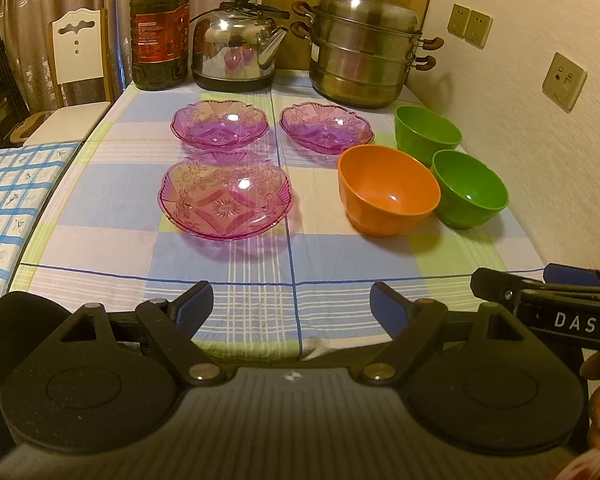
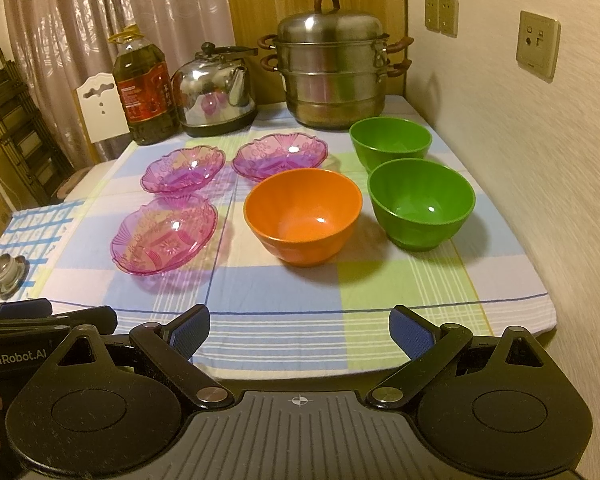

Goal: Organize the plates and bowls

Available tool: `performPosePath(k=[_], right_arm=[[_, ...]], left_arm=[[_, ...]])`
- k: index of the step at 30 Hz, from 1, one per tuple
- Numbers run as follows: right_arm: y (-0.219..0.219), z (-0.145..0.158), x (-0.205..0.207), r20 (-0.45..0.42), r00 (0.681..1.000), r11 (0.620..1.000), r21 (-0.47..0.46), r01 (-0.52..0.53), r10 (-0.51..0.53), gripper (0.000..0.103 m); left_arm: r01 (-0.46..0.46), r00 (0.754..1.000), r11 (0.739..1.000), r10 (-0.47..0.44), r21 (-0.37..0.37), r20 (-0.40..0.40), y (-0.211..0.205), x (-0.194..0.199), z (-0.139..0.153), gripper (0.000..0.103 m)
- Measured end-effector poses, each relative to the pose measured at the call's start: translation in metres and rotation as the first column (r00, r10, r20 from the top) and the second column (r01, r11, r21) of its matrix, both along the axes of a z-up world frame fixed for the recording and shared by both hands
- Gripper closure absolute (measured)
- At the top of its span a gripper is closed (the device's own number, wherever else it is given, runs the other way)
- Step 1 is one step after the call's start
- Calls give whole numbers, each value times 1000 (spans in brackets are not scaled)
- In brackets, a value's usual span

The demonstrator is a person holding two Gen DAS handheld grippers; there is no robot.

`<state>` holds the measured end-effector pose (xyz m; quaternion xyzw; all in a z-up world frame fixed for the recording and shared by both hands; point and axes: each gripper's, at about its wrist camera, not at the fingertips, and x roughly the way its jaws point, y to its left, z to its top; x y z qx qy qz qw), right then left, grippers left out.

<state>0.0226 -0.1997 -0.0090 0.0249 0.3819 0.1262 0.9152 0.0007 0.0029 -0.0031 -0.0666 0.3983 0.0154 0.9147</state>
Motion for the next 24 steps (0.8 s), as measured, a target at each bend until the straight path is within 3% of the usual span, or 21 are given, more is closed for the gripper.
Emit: performPosePath(k=[15,24], right_arm=[[1,-1,1,-2,1000,1000,2,1,-1,7],[6,0,8,22,1000,1000,17,-7,6,7]], left_arm=[[0,1000,1000,0,-4,1,-2,2,2,19],[-27,1000,997,28,-72,5,26,16,4,19]])
